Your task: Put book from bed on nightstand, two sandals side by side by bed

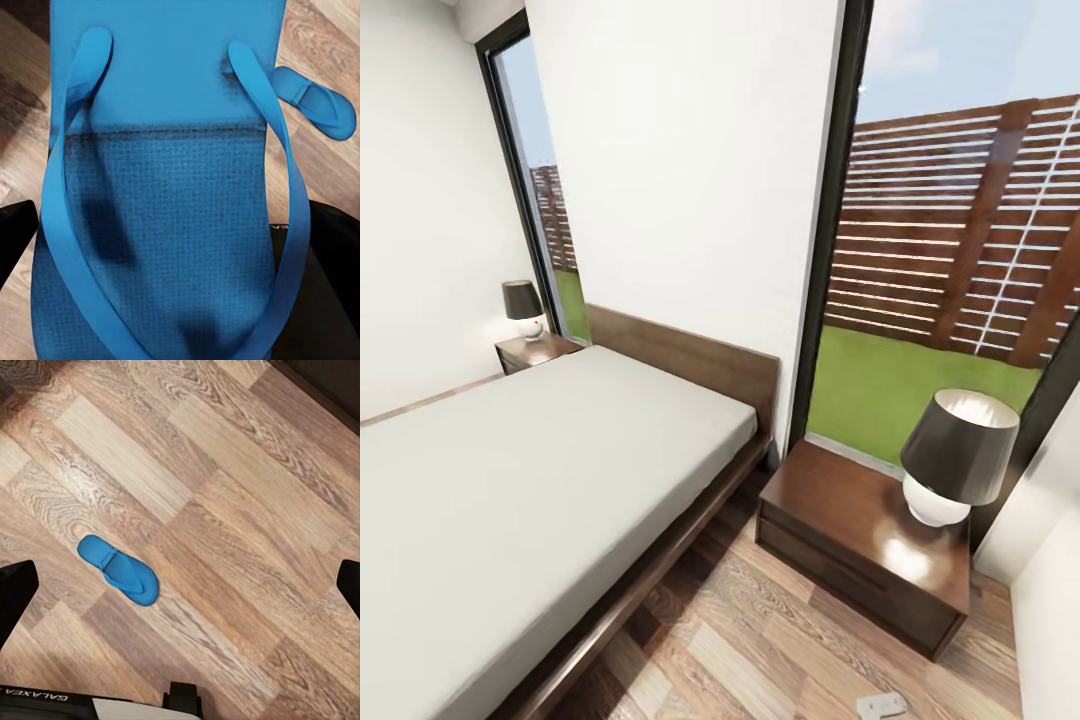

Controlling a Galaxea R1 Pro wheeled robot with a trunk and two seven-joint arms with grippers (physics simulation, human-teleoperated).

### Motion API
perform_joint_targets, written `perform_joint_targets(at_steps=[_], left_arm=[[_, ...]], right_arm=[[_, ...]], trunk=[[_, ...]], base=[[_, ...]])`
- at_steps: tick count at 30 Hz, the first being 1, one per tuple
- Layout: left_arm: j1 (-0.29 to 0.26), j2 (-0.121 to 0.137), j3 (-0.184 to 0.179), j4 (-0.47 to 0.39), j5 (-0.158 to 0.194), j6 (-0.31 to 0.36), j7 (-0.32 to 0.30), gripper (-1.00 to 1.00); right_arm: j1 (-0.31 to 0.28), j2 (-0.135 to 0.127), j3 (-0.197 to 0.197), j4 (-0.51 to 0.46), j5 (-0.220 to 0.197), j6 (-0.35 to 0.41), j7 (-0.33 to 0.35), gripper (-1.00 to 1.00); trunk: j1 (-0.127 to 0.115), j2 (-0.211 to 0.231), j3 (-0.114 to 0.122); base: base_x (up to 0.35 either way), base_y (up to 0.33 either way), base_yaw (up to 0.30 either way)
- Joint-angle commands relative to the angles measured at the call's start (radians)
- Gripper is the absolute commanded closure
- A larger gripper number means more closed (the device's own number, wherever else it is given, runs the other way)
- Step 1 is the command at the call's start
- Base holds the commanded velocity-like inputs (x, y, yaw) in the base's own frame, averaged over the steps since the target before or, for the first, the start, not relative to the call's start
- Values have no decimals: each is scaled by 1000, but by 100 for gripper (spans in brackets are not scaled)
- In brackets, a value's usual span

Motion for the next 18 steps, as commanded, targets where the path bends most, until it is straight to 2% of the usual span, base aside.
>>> perform_joint_targets(at_steps=[1,10,18], left_arm=[[-1,0,-4,1,6,-3,2,100],[-1,0,-4,1,6,-3,2,100],[-1,0,-4,1,6,-3,2,100]], right_arm=[[-1,-1,4,0,3,0,0,-100],[-1,-1,4,-1,3,0,0,-100],[-1,-1,4,-1,3,0,0,-100]], trunk=[[0,-1,-1],[0,-1,-1],[0,-1,-1]], base=[[28,0,4],[8,-2,1],[1,-113,65]])
